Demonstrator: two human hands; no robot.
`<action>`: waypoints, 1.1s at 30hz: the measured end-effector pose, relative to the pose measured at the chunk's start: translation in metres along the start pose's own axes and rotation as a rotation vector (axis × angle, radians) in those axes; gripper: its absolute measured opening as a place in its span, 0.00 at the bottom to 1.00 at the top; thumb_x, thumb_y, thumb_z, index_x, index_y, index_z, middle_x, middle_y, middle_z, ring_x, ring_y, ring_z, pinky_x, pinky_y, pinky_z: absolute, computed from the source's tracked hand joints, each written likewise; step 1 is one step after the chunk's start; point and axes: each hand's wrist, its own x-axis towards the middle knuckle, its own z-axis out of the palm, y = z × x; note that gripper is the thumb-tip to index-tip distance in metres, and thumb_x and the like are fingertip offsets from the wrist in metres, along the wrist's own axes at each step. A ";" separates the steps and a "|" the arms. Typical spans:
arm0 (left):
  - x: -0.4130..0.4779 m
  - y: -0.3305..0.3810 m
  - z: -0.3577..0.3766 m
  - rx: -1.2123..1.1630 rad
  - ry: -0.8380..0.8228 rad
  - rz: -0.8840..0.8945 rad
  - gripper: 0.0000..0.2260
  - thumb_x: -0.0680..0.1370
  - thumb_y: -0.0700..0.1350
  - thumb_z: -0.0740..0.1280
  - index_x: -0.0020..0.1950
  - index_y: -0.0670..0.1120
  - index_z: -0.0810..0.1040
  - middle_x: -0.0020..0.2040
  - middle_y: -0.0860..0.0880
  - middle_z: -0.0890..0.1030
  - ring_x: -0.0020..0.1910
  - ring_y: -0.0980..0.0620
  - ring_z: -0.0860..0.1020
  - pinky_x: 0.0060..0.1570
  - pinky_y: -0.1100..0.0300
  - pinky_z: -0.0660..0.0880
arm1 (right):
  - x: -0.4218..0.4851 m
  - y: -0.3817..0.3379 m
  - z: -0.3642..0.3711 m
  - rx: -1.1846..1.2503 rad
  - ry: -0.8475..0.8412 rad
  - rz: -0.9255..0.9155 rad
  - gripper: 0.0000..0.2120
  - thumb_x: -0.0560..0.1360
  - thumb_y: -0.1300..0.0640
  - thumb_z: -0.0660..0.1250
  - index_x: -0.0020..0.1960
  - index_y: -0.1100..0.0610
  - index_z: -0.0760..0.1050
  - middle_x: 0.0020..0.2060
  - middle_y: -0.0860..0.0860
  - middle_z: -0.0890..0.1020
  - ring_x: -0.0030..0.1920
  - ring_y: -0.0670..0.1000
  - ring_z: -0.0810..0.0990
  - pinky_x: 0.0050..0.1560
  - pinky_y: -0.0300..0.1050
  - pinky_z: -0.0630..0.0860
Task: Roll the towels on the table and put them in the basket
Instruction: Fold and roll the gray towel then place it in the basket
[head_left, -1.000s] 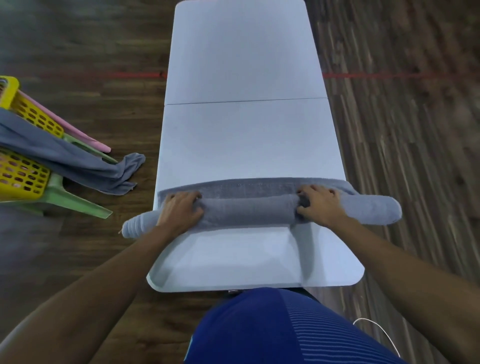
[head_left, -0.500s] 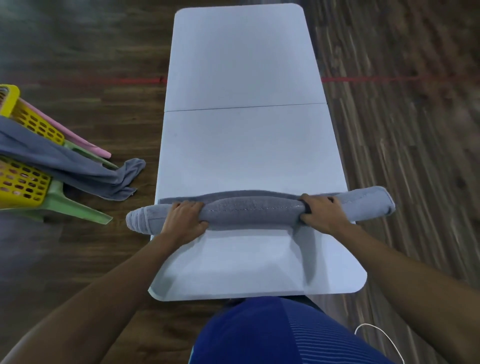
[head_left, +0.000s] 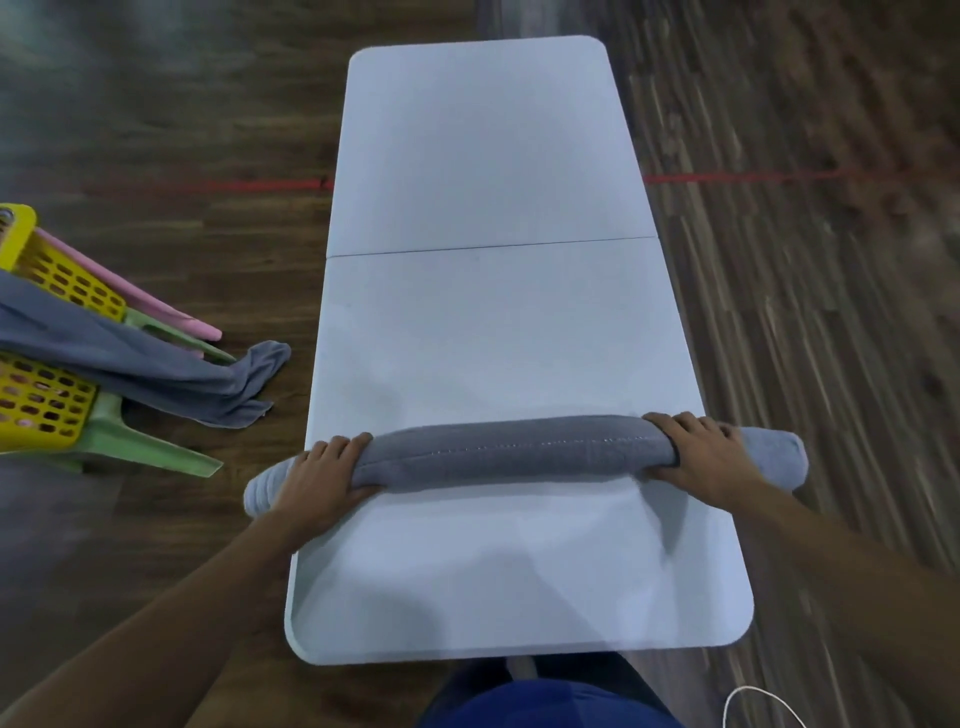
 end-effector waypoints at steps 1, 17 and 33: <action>0.002 0.009 0.000 -0.039 0.012 -0.060 0.32 0.74 0.68 0.59 0.70 0.48 0.67 0.59 0.44 0.77 0.54 0.40 0.76 0.52 0.45 0.73 | 0.003 -0.007 -0.001 0.017 0.003 0.031 0.35 0.66 0.28 0.56 0.70 0.40 0.61 0.60 0.46 0.75 0.61 0.54 0.74 0.61 0.56 0.67; 0.016 0.203 0.003 -0.741 -0.013 -0.402 0.30 0.81 0.53 0.58 0.78 0.43 0.50 0.72 0.38 0.65 0.65 0.35 0.70 0.62 0.44 0.69 | 0.000 -0.172 0.006 0.910 0.039 0.496 0.29 0.76 0.43 0.60 0.72 0.51 0.54 0.63 0.59 0.70 0.60 0.65 0.73 0.60 0.61 0.71; -0.010 0.133 0.020 -0.681 0.157 -0.236 0.15 0.77 0.45 0.63 0.62 0.46 0.79 0.58 0.46 0.79 0.57 0.45 0.76 0.59 0.50 0.71 | 0.016 -0.228 0.001 0.554 -0.083 0.596 0.71 0.56 0.29 0.75 0.76 0.51 0.28 0.75 0.59 0.51 0.74 0.60 0.54 0.70 0.65 0.57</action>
